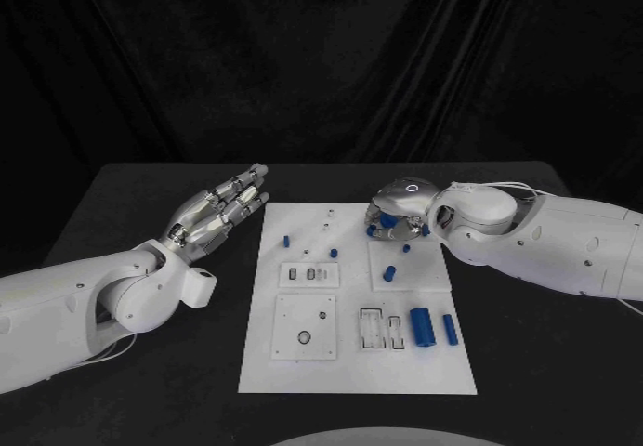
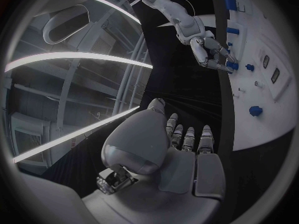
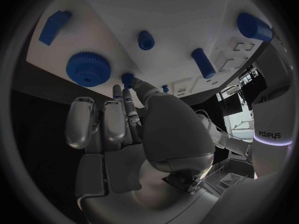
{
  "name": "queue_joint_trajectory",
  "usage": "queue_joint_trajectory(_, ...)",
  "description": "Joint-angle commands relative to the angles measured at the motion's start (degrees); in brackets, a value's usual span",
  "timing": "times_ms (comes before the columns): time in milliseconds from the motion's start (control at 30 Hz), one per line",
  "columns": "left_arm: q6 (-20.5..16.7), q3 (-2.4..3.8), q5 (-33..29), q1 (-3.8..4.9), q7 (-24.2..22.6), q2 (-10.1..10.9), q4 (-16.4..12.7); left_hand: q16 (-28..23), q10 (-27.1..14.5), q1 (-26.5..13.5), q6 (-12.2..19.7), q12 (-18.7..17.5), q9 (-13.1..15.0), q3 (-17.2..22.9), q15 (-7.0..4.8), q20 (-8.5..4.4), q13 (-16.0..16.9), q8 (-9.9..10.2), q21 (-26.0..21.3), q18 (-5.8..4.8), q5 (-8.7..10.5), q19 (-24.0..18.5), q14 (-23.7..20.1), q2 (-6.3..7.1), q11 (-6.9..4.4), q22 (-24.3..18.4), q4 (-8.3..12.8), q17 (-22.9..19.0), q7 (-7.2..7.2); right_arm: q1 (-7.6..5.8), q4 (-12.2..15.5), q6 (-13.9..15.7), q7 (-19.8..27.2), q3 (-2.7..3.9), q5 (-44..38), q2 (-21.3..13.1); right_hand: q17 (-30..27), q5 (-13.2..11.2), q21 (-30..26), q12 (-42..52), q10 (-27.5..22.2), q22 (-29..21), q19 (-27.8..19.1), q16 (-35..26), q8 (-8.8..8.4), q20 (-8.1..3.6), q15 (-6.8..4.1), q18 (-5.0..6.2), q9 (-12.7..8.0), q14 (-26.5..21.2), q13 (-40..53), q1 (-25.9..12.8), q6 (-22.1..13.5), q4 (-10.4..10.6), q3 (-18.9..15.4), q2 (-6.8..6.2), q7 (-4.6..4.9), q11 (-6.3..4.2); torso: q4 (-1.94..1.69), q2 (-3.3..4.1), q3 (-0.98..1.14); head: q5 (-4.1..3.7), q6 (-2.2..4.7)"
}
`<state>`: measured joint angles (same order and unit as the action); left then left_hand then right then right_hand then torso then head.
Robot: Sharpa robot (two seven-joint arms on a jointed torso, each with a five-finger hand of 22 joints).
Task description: Assemble the parts on the task board
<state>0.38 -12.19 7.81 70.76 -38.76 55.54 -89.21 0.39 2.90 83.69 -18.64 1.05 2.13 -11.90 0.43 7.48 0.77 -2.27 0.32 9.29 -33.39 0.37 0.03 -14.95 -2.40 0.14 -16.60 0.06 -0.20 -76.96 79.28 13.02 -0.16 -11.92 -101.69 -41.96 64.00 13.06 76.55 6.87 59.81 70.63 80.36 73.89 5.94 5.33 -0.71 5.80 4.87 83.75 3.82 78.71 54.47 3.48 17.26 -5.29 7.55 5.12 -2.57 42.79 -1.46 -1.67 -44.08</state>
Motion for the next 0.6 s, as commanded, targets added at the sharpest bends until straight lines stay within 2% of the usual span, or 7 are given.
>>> queue_joint_trajectory(33, 1.3, 0.05, 0.3, 0.1, -4.1, -0.1, 0.1, -0.4, -0.3, 0.6, 0.2, -0.2, 0.0, 0.4, 0.66, 0.39, -0.1, -0.1, 0.0, 1.02, -0.31, 0.0, 0.0, 0.04, 0.02, 0.1, 0.1, -0.1, -0.01, 0.29, -0.3, 0.2, 0.5, 0.04, -0.5, 0.1, 0.2, 0.2, 0.2, -0.1, 0.6, 0.1, 0.0, 0.5, 0.31, 0.16, 0.18, -1.14, 0.1, 2.4, 0.0, 0.3, 0.6, 0.0, 0.5, -0.42, 0.07, -0.1, 0.02, -0.06, -0.01, 0.07, -0.13)
queue_joint_trajectory(167, 1.5, 0.05, 0.3, 0.1, -4.0, -0.2, 0.2, -0.4, -0.3, 0.7, 0.1, -0.2, 0.0, 0.5, 1.01, 0.66, -0.1, -0.1, 0.1, 1.02, -0.43, 0.1, 0.0, 0.03, 0.09, 0.2, 0.1, -0.1, 0.06, 0.53, -0.6, 0.0, 0.7, 0.04, -0.5, 0.3, 0.2, 0.4, 0.2, 0.1, 1.2, 0.3, -0.2, 0.6, 0.43, 0.27, 0.37, -1.16, 0.2, 2.3, 0.0, 0.5, 1.1, 0.0, 1.0, -0.46, 0.19, -0.15, -0.01, -0.05, 0.01, 0.02, -0.29)
queue_joint_trajectory(267, 1.6, 0.05, 0.3, 0.09, -3.9, -0.2, 0.2, -0.4, -0.3, 0.9, -0.1, -0.2, 0.1, 0.7, 1.24, 0.91, -0.1, -0.2, 0.2, 1.02, -0.6, 0.2, 0.0, 0.03, 0.15, 0.2, 0.2, 0.0, 0.13, 0.7, -0.8, 0.0, 1.0, 0.04, -0.5, 0.5, 0.0, 1.4, 0.3, 0.2, 2.1, 0.4, -0.3, 0.6, 0.6, 0.42, 0.5, -1.16, 0.3, 2.1, 0.0, 0.9, 1.7, -0.2, 1.8, -0.52, 0.33, -0.15, 0.01, -0.07, 0.02, 0.05, -0.38)
queue_joint_trajectory(367, 1.7, 0.05, 0.3, 0.09, -3.8, -0.3, 0.3, -0.3, -0.3, 1.2, -0.4, -0.2, 0.1, 0.8, 1.43, 1.13, -0.1, -0.2, 0.2, 1.03, -0.8, 0.3, 0.1, 0.03, 0.26, 0.2, 0.3, 0.0, 0.23, 0.84, -1.0, 0.4, 1.3, 0.04, -0.5, 0.6, -0.1, 3.3, 0.3, 0.6, 4.4, 0.5, -0.5, 0.8, 1.48, 0.51, 0.53, -1.12, 0.8, 2.0, 0.0, 1.8, 3.8, -0.7, 3.6, -0.51, 0.3, -0.39, 0.0, -0.08, 0.0, 0.09, -0.39)
queue_joint_trajectory(600, 1.7, 0.05, 0.3, 0.09, -3.6, -0.1, 0.3, -0.3, -0.2, 1.6, -1.5, -0.1, 0.2, 1.2, 1.63, 1.43, 0.0, -0.5, 0.3, 1.04, -1.17, 0.3, 0.2, 0.12, 0.63, 0.3, 0.5, 0.0, 0.59, 0.92, -0.7, 3.1, 1.6, 0.05, -0.5, 0.5, -0.2, 3.7, 0.5, 0.7, 7.5, 1.0, -0.7, 1.0, 2.51, 0.34, 0.24, -1.12, 1.6, 1.9, 0.0, 2.9, 6.4, -1.6, 5.7, -0.45, 0.17, -0.84, 0.08, -0.16, -0.03, 0.43, -0.3)
